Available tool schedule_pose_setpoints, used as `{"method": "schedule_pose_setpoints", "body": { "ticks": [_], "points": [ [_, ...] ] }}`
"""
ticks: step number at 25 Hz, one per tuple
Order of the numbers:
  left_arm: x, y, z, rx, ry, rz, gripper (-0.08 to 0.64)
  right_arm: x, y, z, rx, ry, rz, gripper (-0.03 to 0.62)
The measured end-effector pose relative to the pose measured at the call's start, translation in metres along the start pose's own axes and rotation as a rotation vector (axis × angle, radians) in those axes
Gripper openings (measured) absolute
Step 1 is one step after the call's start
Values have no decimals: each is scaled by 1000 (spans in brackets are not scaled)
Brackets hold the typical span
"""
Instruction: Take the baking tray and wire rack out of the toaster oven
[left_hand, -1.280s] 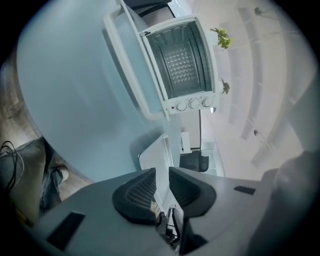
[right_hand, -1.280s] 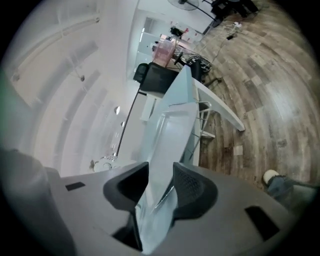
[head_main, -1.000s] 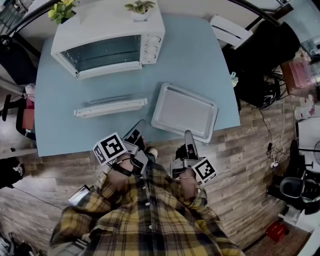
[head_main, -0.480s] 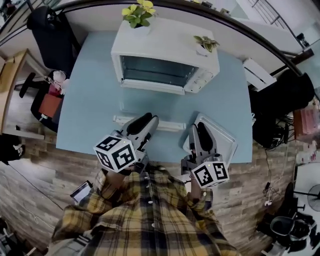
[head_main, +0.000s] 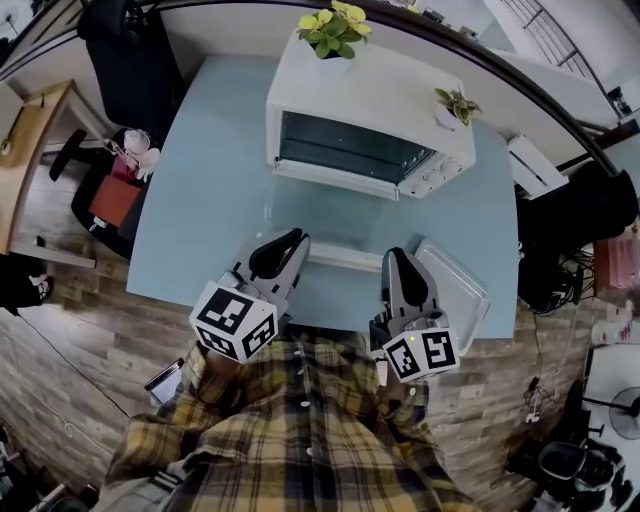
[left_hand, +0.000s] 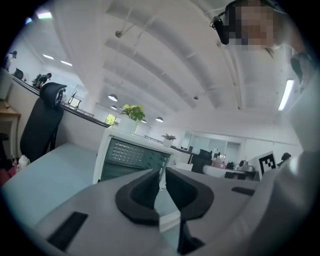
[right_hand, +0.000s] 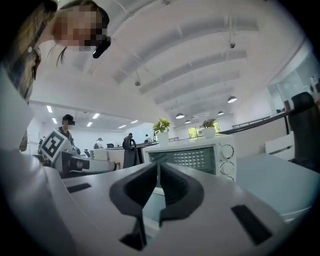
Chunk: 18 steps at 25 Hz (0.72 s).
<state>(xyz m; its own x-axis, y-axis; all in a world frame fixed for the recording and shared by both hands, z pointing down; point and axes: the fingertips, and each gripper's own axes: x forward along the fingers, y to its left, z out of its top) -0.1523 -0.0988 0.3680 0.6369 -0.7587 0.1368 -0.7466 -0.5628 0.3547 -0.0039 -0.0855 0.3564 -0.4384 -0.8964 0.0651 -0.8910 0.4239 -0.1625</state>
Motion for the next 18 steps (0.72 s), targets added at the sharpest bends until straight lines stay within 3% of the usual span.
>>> {"method": "schedule_pose_setpoints", "body": {
  "ticks": [4,18],
  "points": [
    [-5,6,-9,9,21,36,-9,-2,2,-8,-8,14,-1,13],
    [9,1,-15,28,50,39,-9,-13,-23,-4,3,9,-42,4]
  ]
}}
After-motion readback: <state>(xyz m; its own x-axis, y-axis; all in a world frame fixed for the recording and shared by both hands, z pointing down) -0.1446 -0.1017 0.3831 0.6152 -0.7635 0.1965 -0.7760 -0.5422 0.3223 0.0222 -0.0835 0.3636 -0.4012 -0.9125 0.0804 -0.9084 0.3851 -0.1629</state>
